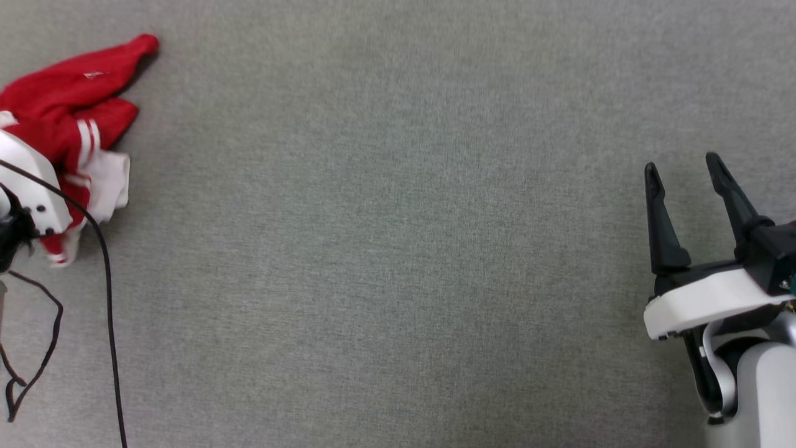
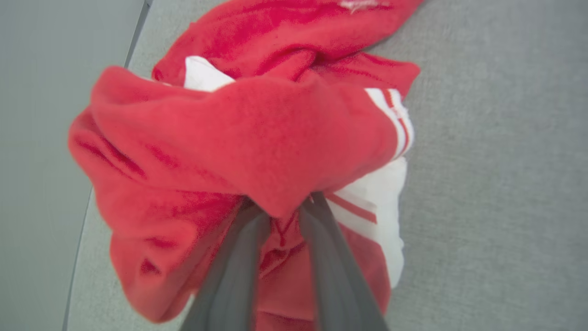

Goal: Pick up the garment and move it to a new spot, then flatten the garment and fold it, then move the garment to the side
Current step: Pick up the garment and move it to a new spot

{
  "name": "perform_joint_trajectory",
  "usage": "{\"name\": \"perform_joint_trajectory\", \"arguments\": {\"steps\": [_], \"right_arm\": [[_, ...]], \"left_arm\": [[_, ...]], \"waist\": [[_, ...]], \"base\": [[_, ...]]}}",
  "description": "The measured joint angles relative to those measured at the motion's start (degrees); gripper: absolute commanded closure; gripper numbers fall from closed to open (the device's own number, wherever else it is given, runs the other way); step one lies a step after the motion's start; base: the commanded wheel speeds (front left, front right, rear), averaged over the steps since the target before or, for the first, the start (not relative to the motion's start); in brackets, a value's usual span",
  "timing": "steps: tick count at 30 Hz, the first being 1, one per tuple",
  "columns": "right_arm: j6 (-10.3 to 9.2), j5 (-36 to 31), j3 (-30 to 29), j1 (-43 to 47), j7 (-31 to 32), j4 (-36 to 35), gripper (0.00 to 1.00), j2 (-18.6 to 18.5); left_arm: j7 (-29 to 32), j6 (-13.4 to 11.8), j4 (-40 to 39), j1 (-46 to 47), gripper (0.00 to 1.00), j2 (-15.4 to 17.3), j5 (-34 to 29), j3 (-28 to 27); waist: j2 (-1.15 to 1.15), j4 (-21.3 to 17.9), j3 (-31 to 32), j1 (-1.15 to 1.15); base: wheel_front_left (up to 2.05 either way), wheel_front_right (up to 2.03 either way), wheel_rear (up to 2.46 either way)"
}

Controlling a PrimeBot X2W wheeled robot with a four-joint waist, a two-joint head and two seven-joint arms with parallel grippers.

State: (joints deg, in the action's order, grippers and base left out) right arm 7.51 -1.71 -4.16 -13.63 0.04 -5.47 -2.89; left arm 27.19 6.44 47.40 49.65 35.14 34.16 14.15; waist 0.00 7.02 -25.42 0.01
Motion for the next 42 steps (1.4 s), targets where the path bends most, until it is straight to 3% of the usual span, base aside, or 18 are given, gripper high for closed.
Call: {"name": "perform_joint_trajectory", "arguments": {"steps": [13, 19, 25, 33, 42], "right_arm": [[0.00, 3.1, -2.2, 6.0, -0.6, 2.2, 0.00, 0.0], [0.00, 3.4, -3.1, 8.6, 0.0, 1.9, 0.00, 0.0], [0.00, 3.5, -3.9, 10.5, 0.9, 0.7, 0.00, 0.0], [0.00, 3.7, -3.8, 11.8, 2.1, -0.6, 0.00, 0.0], [0.00, 4.9, -3.6, 11.8, 2.5, -1.5, 0.00, 0.0]], "left_arm": [[-26.5, -4.5, -3.0, -3.8, 1.00, -4.1, -2.1, -2.5], [-33.0, -6.3, -8.3, -8.2, 1.00, -6.4, -3.0, -1.9], [-35.5, -7.7, -16.4, -13.2, 1.00, -9.6, -2.9, -0.9], [-32.8, -8.4, -26.9, -20.2, 1.00, -15.5, -2.3, 4.3], [-27.3, -3.5, -30.4, -22.2, 1.00, -24.6, -3.1, 17.0]], "waist": [[0.00, 0.4, 13.2, -0.02], [0.00, -0.4, 18.2, -0.02], [0.01, -3.0, 21.0, -0.02], [0.00, -7.7, 22.5, -0.02], [0.00, -11.4, 20.1, -0.02]], "base": [[0.00, 0.00, 0.00], [0.00, 0.00, 0.00], [0.00, 0.00, 0.00], [0.00, 0.00, 0.00], [0.00, 0.00, 0.00]]}}
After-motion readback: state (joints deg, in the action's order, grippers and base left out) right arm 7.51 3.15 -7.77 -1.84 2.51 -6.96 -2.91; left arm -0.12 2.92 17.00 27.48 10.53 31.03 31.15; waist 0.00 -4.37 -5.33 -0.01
